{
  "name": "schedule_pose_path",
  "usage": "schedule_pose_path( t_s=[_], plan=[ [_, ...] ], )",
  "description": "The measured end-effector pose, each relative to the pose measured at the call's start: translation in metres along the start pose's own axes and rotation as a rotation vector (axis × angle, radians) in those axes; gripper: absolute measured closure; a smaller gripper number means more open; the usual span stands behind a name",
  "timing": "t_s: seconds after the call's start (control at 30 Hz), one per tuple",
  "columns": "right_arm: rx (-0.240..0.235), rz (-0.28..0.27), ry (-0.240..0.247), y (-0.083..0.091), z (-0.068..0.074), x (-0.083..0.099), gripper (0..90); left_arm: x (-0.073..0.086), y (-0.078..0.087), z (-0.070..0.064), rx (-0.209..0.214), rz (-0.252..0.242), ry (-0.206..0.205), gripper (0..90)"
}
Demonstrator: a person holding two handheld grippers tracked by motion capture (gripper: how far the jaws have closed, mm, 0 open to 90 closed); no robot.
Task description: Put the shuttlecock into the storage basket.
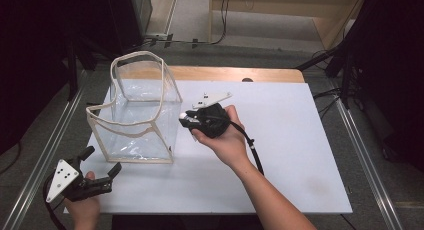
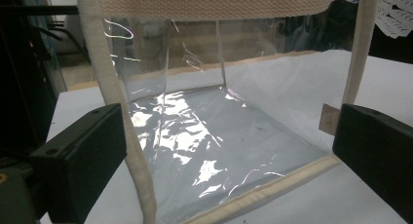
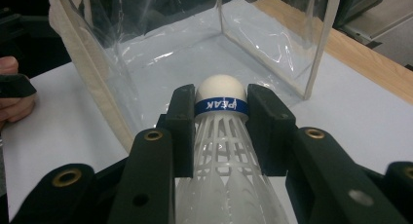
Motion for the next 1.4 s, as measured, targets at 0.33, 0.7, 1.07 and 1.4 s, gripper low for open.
schedule_pose_path(
  t_s=[0.33, 0.7, 1.07, 1.4],
  plan=[
    [-0.004, -0.014, 0.008, 0.003, 0.002, -0.007, 63.2, 0.0, 0.0, 0.0, 0.0, 0.0, -0.001, 0.0],
    [-0.007, -0.03, 0.014, 0.006, 0.003, -0.015, 63.2, 0.0, 0.0, -0.001, 0.0, 0.003, -0.003, 0.0],
    [-0.006, -0.044, 0.024, 0.008, 0.005, -0.023, 63.2, 0.0, -0.001, -0.001, 0.0, 0.003, -0.005, 0.0],
    [-0.007, -0.055, 0.022, 0.012, 0.005, -0.029, 63.2, 0.0, -0.001, -0.001, -0.001, 0.004, -0.009, 0.0]
  ],
)
Point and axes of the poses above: each handheld gripper's, and its own axes: y roughly backward along the jaws, x roughly out of its underside, z roughly to its left, the point moved 4 cm from there along -y, roughly forward along the jaws, and after that the axes turned 6 degrees about z, right-handed, at the moved point
